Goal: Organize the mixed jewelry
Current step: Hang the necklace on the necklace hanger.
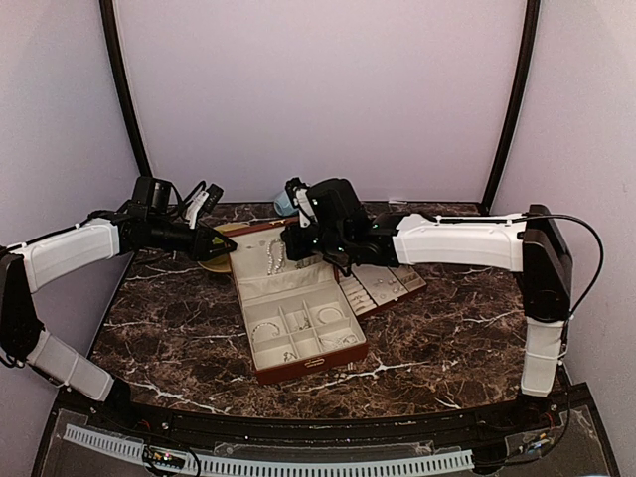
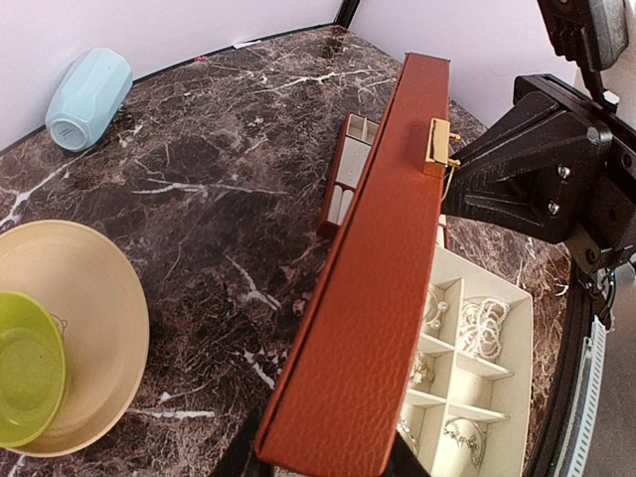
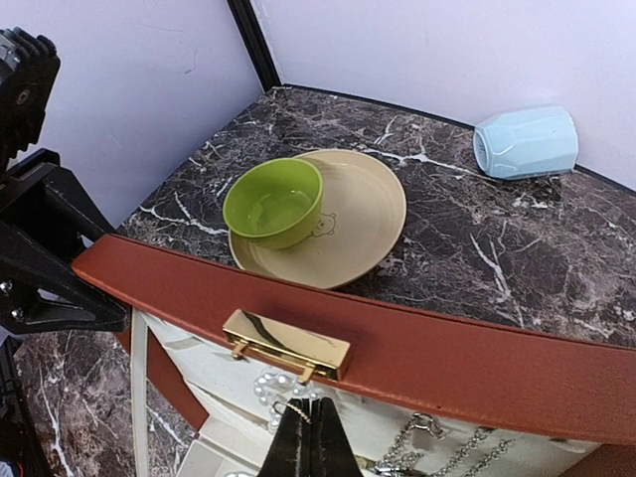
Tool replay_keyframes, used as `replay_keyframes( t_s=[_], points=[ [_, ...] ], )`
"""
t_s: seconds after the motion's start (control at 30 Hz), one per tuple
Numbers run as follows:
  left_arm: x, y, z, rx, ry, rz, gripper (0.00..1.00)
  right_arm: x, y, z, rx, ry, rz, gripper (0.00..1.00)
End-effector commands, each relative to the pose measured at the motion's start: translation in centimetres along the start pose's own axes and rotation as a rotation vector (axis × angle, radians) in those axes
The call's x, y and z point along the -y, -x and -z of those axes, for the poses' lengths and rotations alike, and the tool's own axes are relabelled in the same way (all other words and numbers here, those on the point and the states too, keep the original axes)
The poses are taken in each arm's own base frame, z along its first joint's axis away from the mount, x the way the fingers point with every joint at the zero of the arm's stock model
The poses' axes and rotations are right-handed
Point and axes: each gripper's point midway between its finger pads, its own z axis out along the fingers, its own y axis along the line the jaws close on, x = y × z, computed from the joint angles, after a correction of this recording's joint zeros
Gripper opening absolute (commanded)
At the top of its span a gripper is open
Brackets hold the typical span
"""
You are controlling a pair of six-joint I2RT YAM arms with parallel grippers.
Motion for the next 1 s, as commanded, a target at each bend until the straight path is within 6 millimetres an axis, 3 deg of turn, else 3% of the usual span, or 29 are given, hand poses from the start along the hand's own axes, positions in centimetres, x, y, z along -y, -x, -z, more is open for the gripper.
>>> replay_keyframes(
  t_s=[0.0,0.37,0.73,0.97],
  points=[
    [2.3,1.5,0.9,0.035,-0.083,-0.012,0.04,1.1,1.1,0.1,0.030,-0.036,-0.033,0.00],
    [2.4,1.6,1.0,0.039,-0.081,-0.017,0.04,0.6,1.0,-1.0,-0.004,-0.007,-0.030,0.00],
    [2.4,1.6,1.1,0.040,-0.080,-0.018,0.04,1.2,1.2,-0.8,-0.005,-0.038,-0.042,0.00],
    [2.5,1.6,1.1,0.040,-0.082,-0.018,0.04,1.3,1.5,-0.7,0.001,-0.044,-0.046,0.08]
  ],
)
